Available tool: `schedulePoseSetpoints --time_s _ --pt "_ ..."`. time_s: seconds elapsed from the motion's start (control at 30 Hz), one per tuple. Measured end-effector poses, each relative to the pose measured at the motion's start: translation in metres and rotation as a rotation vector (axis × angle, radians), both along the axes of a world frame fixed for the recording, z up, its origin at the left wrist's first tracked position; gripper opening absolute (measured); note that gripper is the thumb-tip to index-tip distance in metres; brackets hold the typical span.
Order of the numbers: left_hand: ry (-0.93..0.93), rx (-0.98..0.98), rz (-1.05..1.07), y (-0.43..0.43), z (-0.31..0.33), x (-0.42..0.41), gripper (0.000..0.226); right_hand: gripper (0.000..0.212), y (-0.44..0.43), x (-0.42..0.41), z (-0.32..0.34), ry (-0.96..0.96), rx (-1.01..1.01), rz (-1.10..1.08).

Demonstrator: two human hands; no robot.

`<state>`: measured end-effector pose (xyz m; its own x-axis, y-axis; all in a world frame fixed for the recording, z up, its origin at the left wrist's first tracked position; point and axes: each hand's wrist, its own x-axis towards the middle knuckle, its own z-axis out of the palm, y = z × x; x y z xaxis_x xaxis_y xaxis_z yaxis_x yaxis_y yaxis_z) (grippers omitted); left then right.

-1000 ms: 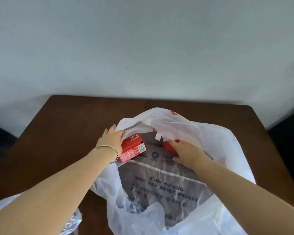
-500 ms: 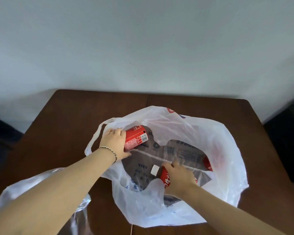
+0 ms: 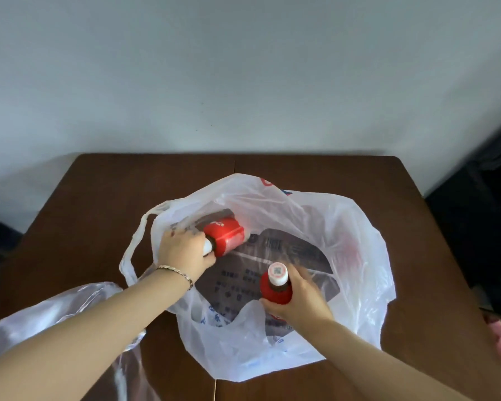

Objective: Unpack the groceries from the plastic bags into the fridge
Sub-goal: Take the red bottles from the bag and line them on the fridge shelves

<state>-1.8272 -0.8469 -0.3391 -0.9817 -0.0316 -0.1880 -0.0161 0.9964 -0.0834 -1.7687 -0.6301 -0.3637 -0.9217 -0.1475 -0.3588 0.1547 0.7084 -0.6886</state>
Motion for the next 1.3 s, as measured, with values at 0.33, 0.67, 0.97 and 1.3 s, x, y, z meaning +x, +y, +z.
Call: schedulePoseSetpoints --time_s 0.33,0.67,0.97,1.3 --pt "-0.162 0.087 -0.330 0.094 0.035 0.045 0.027 0.095 0.021 0.020 0.003 -0.184 0.170 0.084" --pt "-0.065 0.011 -0.478 0.103 0.016 0.056 0.083 0.034 0.093 -0.032 0.060 0.895 0.526 0.569" --pt "0.142 0.085 -0.682 0.113 -0.003 0.043 0.064 0.030 0.137 -0.082 0.052 0.567 0.803 0.506" --pt "0.326 0.259 -0.826 0.107 -0.024 0.028 0.033 0.062 0.139 -0.064 0.039 0.144 0.488 0.105"
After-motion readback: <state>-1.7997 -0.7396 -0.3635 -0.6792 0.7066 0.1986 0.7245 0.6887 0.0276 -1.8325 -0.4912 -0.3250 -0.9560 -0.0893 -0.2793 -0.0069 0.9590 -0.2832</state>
